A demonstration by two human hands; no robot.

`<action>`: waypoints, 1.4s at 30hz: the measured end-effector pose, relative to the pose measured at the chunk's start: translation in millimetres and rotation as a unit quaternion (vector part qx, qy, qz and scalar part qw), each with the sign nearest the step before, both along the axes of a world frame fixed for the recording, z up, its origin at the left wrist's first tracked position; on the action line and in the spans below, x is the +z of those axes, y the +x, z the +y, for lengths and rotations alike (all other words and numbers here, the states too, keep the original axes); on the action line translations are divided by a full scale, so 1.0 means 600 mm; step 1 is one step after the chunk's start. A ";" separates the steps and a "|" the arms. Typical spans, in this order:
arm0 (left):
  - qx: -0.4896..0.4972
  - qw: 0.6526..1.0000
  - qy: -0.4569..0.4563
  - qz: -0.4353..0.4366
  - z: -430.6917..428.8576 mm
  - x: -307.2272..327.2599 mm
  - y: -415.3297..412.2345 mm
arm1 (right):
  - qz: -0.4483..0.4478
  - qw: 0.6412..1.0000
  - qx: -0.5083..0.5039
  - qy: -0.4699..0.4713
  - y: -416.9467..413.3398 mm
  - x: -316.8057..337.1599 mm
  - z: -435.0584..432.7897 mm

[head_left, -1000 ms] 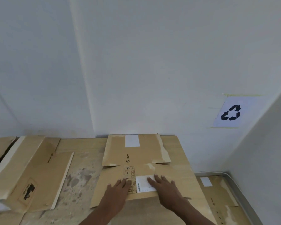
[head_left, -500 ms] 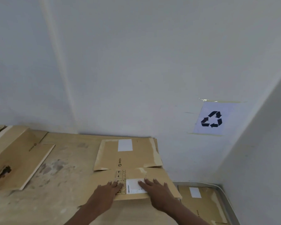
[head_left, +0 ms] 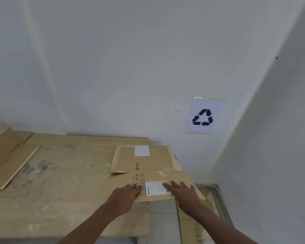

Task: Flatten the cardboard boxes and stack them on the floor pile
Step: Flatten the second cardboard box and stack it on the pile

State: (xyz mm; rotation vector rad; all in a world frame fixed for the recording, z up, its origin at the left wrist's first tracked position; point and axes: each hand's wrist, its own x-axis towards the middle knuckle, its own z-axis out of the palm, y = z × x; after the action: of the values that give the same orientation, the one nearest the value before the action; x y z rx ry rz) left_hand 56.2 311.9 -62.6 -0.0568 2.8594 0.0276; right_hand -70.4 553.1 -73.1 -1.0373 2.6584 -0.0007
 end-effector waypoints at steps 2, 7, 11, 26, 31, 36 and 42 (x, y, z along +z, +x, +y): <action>-0.016 1.000 0.001 -0.008 0.023 -0.008 -0.004 | 0.026 1.000 -0.008 0.012 0.002 0.012 0.028; -0.050 0.998 -0.014 -0.024 0.098 -0.031 -0.010 | 0.052 0.998 -0.015 0.027 0.005 0.017 0.114; -0.080 0.996 -0.041 0.007 0.169 -0.034 -0.049 | 0.082 0.996 -0.021 0.028 -0.026 0.012 0.192; -0.047 0.999 -0.019 -0.011 0.520 -0.115 -0.192 | 0.074 0.995 0.010 0.059 -0.178 -0.069 0.540; -0.057 0.998 -0.005 -0.030 0.581 -0.200 -0.233 | 0.045 0.996 -0.009 0.072 -0.215 -0.150 0.605; -0.079 0.996 -0.003 -0.035 0.615 -0.331 -0.304 | 0.032 0.995 -0.029 0.087 -0.273 -0.296 0.641; -0.086 0.996 0.008 -0.032 0.646 -0.596 -0.382 | 0.022 0.993 -0.043 0.107 -0.337 -0.538 0.668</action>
State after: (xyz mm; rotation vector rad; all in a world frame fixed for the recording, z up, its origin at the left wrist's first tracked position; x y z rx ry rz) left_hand -172.7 699.4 -420.3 0.1884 2.7880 0.0139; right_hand -272.6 953.7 -396.1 -0.8624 2.6694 0.2851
